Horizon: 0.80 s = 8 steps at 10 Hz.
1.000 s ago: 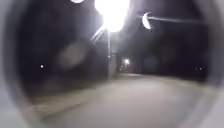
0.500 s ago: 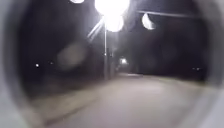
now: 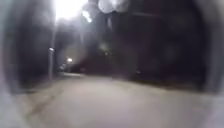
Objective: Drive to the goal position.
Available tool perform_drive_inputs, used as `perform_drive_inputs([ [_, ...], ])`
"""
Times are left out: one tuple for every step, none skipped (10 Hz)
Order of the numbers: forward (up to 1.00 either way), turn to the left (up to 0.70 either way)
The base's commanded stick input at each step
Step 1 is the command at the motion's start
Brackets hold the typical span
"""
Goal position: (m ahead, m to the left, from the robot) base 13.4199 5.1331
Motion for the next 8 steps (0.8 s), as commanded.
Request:
perform_drive_inputs([
  [0.00,-0.35],
  [0.00,-1.00],
  [0.00,-1.00],
  [0.00,-1.00],
  [0.00,-0.95],
  [0.00,-0.64],
  [0.00,-0.33],
  [0.00,0.00],
])
